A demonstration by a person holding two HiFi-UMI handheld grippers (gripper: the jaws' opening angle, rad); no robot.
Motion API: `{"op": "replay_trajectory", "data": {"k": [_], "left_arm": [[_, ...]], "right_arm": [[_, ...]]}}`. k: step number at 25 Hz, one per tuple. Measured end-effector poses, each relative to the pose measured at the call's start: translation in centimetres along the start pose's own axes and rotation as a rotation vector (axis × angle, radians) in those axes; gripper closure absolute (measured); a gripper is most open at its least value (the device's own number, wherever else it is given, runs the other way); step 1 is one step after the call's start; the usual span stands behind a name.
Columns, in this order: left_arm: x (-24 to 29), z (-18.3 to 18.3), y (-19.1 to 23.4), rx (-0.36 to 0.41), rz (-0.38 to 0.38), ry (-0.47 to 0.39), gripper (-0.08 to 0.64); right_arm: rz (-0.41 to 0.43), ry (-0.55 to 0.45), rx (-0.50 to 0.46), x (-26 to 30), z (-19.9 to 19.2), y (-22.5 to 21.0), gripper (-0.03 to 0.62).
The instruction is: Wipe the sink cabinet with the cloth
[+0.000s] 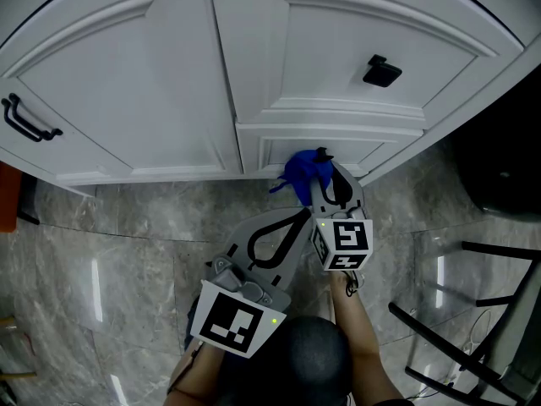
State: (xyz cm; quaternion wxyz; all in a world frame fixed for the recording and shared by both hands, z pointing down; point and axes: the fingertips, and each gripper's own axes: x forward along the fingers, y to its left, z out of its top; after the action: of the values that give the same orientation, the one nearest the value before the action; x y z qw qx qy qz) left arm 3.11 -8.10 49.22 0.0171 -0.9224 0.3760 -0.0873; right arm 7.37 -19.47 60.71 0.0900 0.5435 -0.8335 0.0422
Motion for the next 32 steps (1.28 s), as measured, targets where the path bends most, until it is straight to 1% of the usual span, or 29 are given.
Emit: {"op": "replay_trajectory", "data": {"k": [9,20,27,32], "left_arm": [[0.1,0.0,-0.1,0.002,-0.002,0.000,0.555],[0.2,0.0,-0.2,0.004,-0.007,0.001,0.555],[0.4,-0.1,-0.4,0.008,-0.007,0.008,0.555],[0.4,-0.1,-0.5,0.008,-0.010,0.013,0.555]], "right_arm": [[-0.061,-0.002,0.027,-0.7,-0.3,-2.4,0.474],[-0.172,-0.012,0.104,-2.4,-1.0,-7.2,0.475],[-0.186,-0.017,0.098,-2.8,-1.1,-8.0,0.476],[-0.227,-0.016,0.107,-3.6,-1.7,-9.5,0.476]]}}
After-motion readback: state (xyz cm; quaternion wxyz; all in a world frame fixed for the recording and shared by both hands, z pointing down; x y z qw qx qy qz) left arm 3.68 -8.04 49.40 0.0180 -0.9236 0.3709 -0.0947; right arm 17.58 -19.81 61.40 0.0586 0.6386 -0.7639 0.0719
